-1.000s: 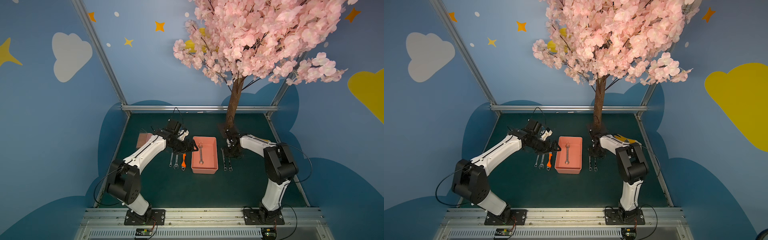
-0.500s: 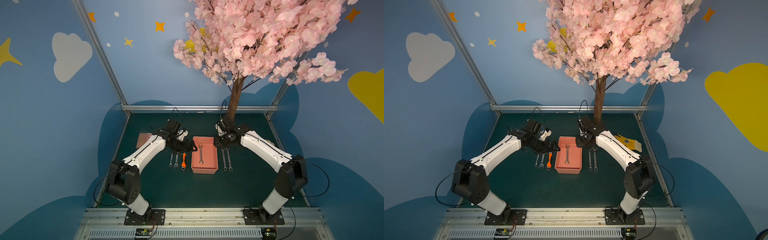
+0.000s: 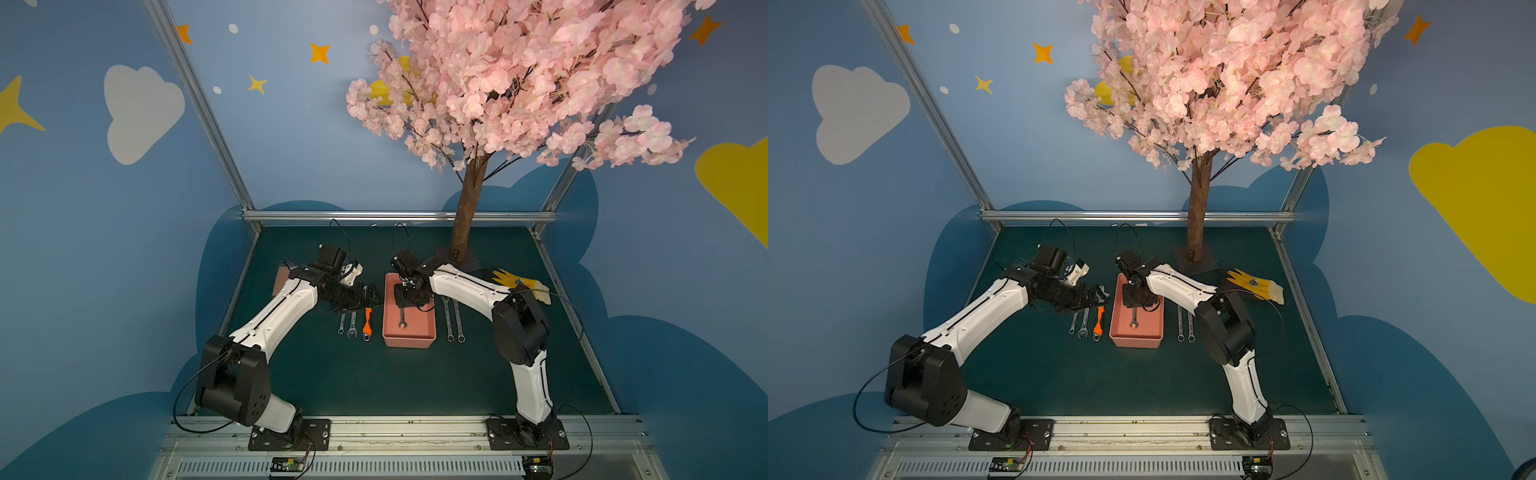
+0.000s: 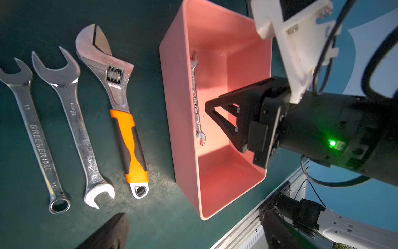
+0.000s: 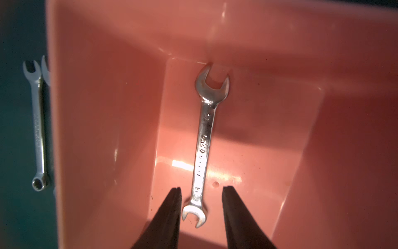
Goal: Take out the wrench from the storage box
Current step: Place the wrench at the center of the board, then pick up the wrench from the storage box.
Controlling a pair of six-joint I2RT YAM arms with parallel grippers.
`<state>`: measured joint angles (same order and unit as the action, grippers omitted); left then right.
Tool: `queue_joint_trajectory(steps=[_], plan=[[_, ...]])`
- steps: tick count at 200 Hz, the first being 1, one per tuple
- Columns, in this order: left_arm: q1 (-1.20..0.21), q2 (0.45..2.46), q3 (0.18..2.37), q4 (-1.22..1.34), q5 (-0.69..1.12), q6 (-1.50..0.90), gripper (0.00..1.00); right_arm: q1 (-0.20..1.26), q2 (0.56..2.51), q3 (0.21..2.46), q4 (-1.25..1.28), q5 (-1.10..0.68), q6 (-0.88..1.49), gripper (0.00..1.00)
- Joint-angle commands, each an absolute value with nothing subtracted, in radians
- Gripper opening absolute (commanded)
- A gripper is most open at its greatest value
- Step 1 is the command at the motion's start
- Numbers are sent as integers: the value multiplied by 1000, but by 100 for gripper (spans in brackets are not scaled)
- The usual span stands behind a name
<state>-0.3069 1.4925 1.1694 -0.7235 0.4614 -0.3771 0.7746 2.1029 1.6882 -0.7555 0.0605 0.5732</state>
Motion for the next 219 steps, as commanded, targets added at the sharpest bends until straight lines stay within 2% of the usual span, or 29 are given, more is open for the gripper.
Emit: queue_joint_trajectory(steps=[1,122,219], plan=[[-298,1474,1162,-731,482,-356,100,780,2158,1761,-775,81,594,39],[-290,1456,1148,-732,488,-346,100,824,2281,1773,-818,121,624,32],[-289,1462,1147,-735,492,-329,100,867,2224,1679,-841,163,656,30]])
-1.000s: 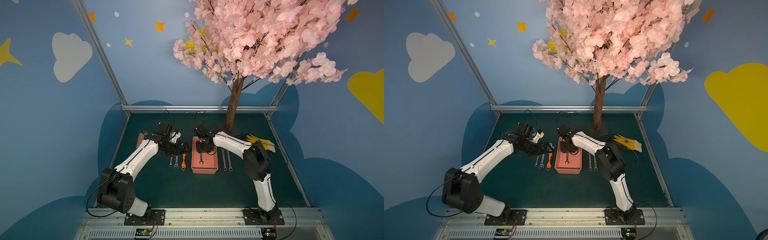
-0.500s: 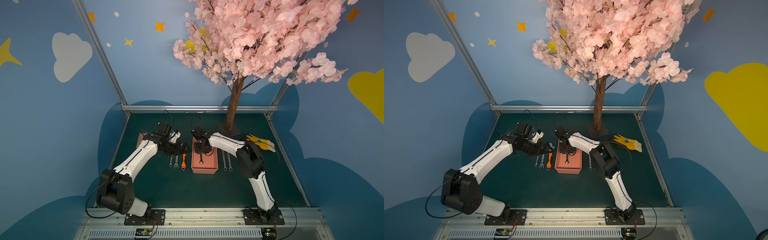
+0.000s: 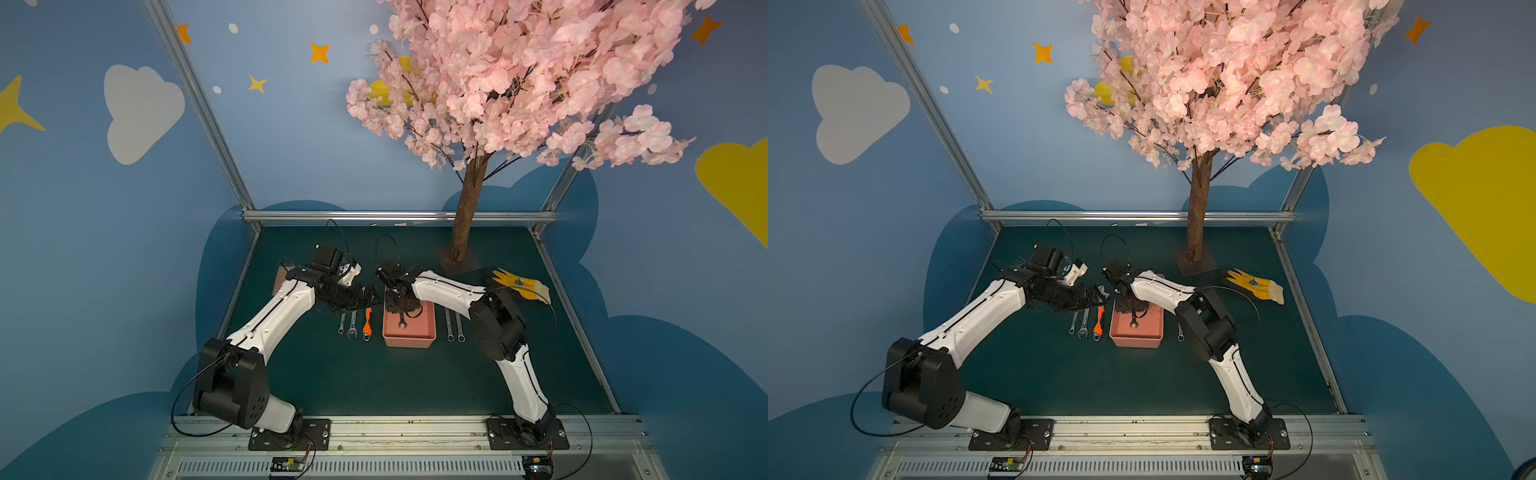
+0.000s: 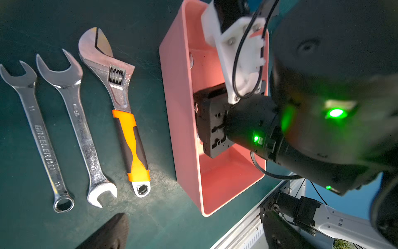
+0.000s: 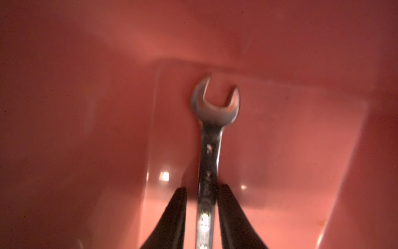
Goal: Take out the wrench from the storage box
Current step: Pick up the wrench from the storage box.
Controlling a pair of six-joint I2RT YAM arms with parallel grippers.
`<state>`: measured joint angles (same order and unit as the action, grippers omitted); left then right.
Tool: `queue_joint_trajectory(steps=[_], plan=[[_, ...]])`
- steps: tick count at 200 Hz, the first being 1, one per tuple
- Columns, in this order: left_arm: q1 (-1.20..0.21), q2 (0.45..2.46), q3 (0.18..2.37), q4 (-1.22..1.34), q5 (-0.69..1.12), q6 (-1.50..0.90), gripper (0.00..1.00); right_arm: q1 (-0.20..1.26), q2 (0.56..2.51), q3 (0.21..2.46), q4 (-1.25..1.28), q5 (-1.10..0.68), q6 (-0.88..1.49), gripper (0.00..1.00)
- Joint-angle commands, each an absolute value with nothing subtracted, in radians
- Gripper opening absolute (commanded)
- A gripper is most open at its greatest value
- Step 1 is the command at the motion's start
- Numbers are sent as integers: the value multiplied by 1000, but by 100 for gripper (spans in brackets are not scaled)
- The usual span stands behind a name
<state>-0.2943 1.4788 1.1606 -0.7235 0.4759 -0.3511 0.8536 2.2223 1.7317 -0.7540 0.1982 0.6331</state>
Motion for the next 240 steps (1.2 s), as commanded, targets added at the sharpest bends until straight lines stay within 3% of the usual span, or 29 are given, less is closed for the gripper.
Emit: queue_joint_trajectory(steps=[1,111,240], plan=[[-289,1463,1146,-735,492,-329,100,867,2224,1678,-841,161,657,30],[-288,1456,1133,-735,484,-321,100,862,2235,1672,-826,176,643,0],[-290,1468,1147,-738,491,-327,100,866,2052,1683,-855,218,608,0]])
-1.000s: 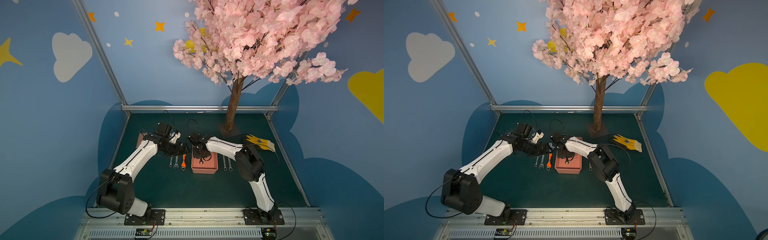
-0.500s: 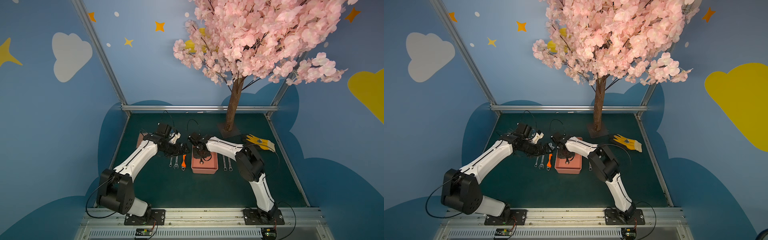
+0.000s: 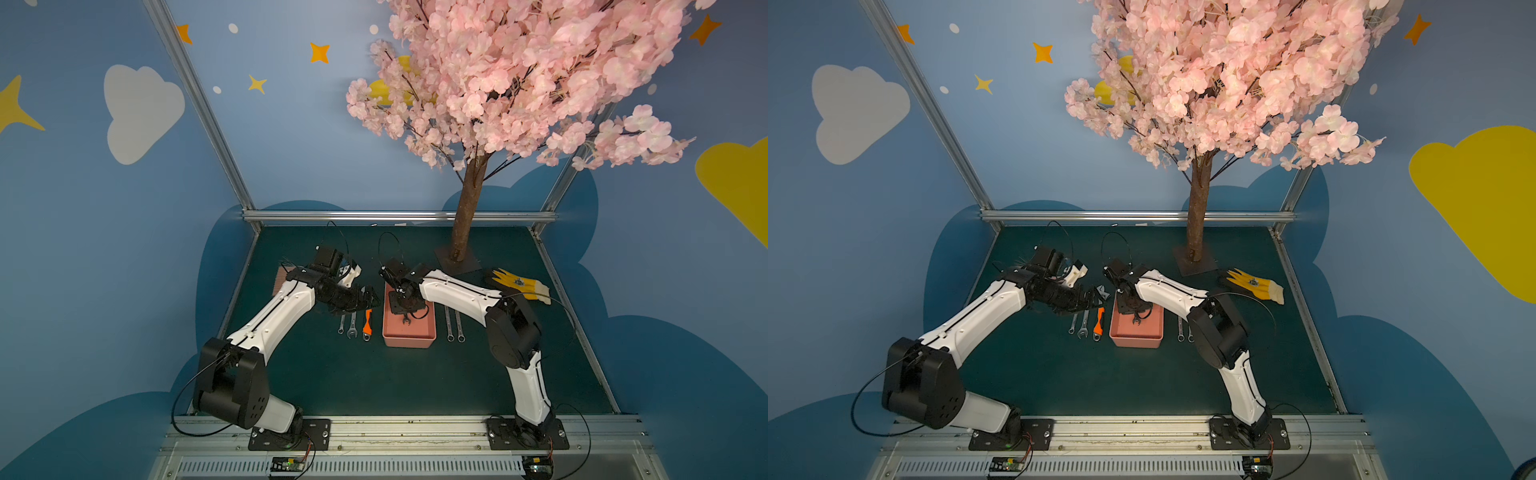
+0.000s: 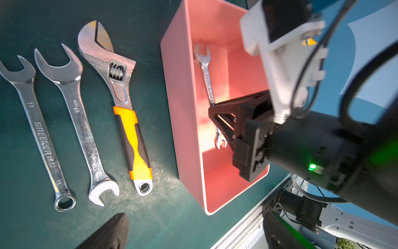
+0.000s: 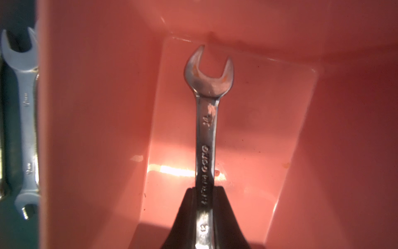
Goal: Take out the wrench from the storage box
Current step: Pick up the wrench from the storage box, then place the wrench at the center of the board.
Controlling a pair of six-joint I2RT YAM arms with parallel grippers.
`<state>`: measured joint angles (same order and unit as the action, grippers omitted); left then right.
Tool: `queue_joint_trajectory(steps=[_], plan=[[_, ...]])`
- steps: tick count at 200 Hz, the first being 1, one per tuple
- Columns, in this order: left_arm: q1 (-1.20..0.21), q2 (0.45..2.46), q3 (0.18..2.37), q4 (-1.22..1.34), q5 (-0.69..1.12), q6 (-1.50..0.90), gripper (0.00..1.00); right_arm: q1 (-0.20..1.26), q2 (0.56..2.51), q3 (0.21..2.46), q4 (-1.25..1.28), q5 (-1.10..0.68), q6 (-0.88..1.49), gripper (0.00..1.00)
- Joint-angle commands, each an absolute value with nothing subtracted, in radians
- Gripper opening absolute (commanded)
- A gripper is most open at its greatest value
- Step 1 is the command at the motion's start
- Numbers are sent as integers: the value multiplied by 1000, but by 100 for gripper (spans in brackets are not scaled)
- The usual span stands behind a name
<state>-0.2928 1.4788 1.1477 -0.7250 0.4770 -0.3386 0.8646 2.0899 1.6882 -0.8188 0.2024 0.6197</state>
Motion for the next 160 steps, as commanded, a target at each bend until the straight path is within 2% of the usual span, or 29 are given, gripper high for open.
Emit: queue_joint_trajectory(steps=[1,62,101,132,160], plan=[[-290,1468,1147,-738,491,-327,100,866,2052,1683,-854,217,608,0],[-294,1483,1172,-737,503,-333,100,865,1978,1718,-912,279,579,0],[-348,1501,1223,-702,520,-375,100,852,1907,1704,-975,307,583,0],[-398,1537,1278,-682,520,-393,100,811,1824,1644,-992,321,570,0],[-434,1574,1309,-664,513,-408,100,740,1720,1498,-966,316,542,0]])
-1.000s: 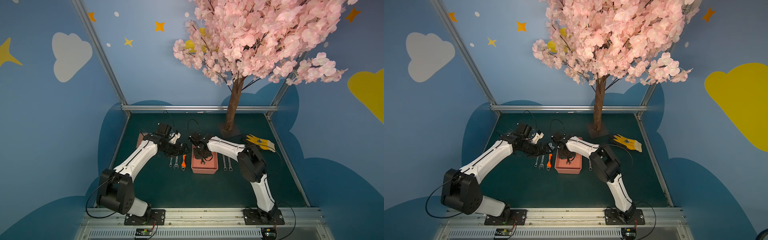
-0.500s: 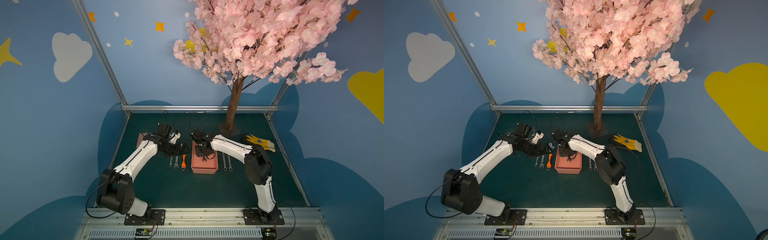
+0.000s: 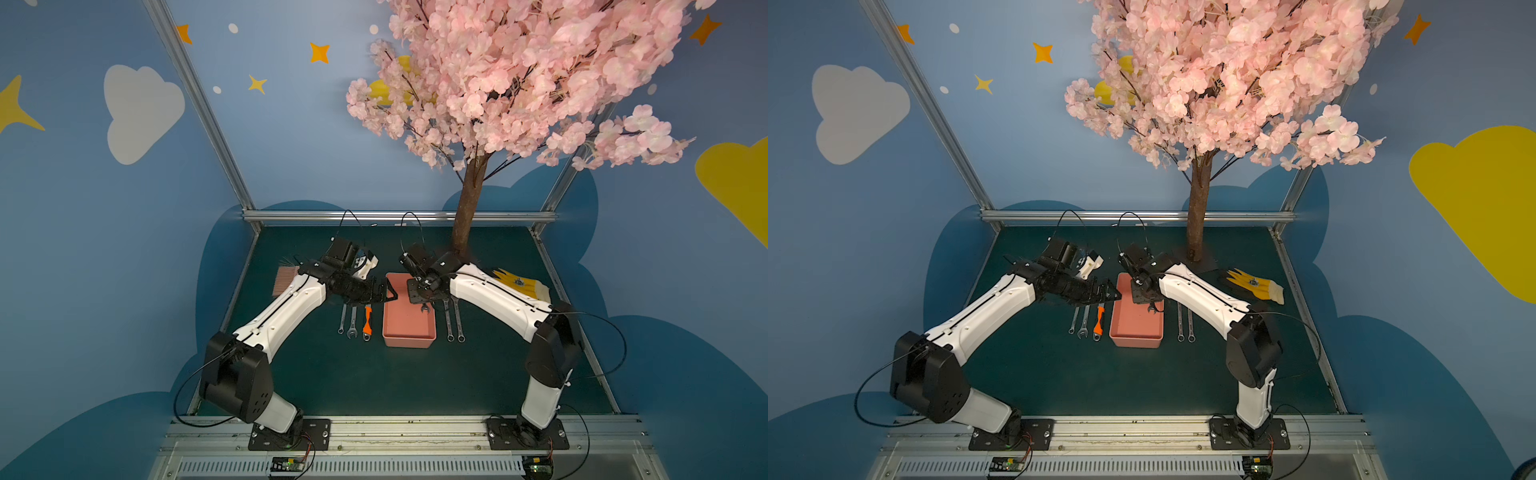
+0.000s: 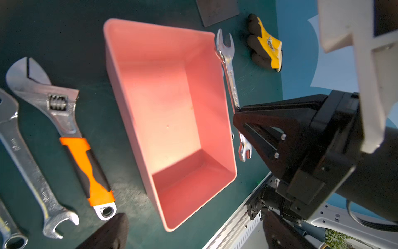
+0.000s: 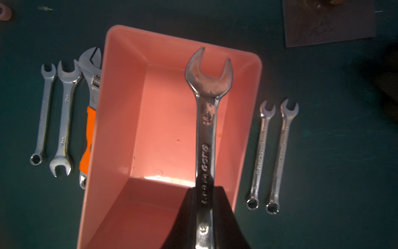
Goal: Take out the wrench from the storage box
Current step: Place the wrench at the center of the board.
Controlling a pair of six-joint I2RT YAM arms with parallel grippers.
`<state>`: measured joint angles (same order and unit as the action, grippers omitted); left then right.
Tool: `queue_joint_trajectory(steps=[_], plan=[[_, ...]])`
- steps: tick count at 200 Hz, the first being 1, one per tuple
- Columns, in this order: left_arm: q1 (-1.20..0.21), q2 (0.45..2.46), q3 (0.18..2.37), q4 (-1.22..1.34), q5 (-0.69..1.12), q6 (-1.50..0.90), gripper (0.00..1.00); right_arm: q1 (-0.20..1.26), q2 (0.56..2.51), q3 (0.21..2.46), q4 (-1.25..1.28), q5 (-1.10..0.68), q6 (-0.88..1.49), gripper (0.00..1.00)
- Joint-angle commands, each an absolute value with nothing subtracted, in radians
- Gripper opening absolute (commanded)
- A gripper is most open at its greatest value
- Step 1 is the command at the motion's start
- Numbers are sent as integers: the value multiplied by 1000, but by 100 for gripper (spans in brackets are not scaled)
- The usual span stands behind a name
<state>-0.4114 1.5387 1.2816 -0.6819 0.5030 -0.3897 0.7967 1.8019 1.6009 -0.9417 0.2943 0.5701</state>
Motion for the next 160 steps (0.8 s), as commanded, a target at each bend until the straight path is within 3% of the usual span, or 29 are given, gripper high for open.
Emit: queue_joint_trajectory(steps=[1,47,78,153,160], plan=[[-435,1575,1309,-663,513,-410,100,736,1714,1491,-963,316,541,0],[-451,1610,1332,-658,505,-415,100,577,1535,1206,-821,299,443,0],[-451,1620,1327,-658,493,-417,100,492,1527,1067,-693,241,412,0],[-451,1613,1309,-679,466,-420,100,422,1656,1052,-649,181,495,0],[-451,1616,1308,-680,466,-417,100,416,1667,1052,-649,162,518,7]])
